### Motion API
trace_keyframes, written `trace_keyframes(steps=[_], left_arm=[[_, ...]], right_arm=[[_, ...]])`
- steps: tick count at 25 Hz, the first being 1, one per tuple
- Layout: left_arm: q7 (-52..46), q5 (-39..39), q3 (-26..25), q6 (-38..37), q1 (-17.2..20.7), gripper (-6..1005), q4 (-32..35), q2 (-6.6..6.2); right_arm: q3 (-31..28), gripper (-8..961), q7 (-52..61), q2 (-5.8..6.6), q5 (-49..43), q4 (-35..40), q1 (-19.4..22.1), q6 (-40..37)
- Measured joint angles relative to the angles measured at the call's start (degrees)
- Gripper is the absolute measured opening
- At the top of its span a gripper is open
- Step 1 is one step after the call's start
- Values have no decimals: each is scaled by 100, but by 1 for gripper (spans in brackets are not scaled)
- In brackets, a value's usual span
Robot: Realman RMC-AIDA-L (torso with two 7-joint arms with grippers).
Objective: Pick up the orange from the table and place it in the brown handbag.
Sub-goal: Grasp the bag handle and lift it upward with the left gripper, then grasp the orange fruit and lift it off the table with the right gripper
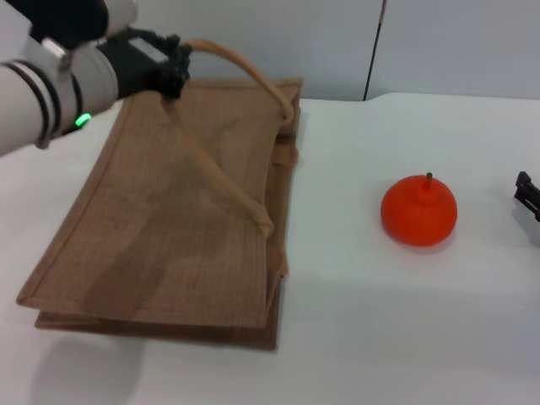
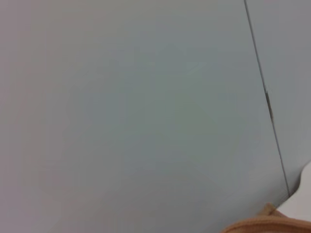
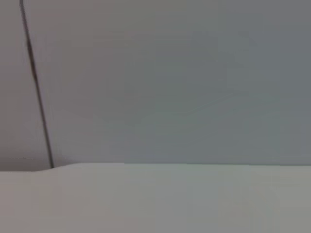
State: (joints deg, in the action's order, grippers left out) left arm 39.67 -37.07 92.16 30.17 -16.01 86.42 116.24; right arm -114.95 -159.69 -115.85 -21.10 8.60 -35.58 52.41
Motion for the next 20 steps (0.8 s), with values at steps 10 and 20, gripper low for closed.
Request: trace_keyframes(steps=[10, 20], left_arm=[[135, 60, -614, 1119, 248, 115, 1682, 0], [245, 91, -864, 1737, 232, 114, 2477, 7]], right_arm=[[486, 880, 508, 0, 0, -32, -95, 54], [1036, 881, 607, 4, 0, -65, -30, 897]])
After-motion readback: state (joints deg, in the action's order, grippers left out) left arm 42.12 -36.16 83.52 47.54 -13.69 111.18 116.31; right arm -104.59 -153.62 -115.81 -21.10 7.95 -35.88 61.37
